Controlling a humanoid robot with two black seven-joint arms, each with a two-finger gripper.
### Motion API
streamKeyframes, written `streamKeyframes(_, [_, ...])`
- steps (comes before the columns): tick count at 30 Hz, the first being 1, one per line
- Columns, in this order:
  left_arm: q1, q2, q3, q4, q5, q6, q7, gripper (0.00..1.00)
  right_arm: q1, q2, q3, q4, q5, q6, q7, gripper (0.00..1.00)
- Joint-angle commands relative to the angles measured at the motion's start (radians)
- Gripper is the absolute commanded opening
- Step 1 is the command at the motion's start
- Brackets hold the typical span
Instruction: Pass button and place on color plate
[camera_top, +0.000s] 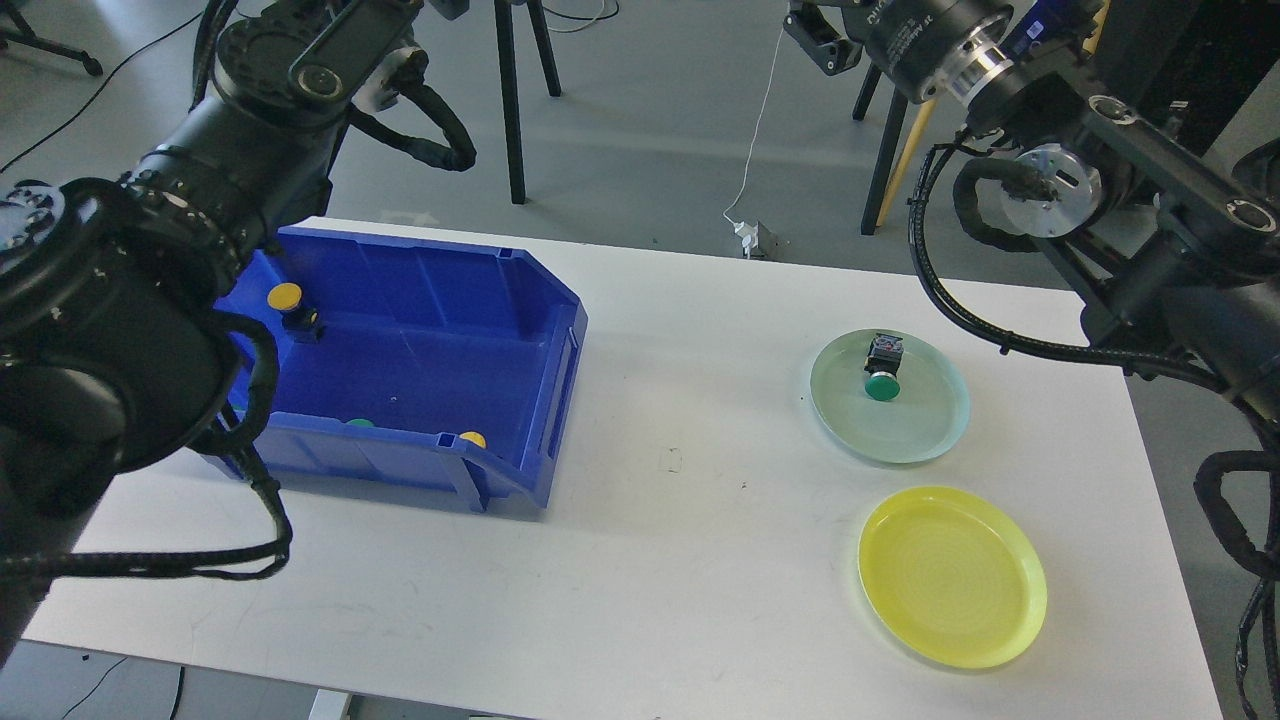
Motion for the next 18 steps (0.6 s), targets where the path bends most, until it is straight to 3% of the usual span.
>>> streamKeyframes(1, [0.001,0.0,0.056,-0.006,-0.002,0.0,0.0,0.25,-0.001,0.001,0.0,0.001,0.0,0.001,0.0,0.87])
streamKeyframes(13, [-0.02,0.0,0.059,-0.009,-0.002,0.0,0.0,0.25,0.001,0.002,0.0,-0.001,0.0,0.001,0.003,0.87])
streamKeyframes(18, [-0.02,0.0,0.066,-0.067,-0.001,0.0,0.0,0.25,0.001,0.002,0.0,-0.001,0.0,0.001,0.003,0.87])
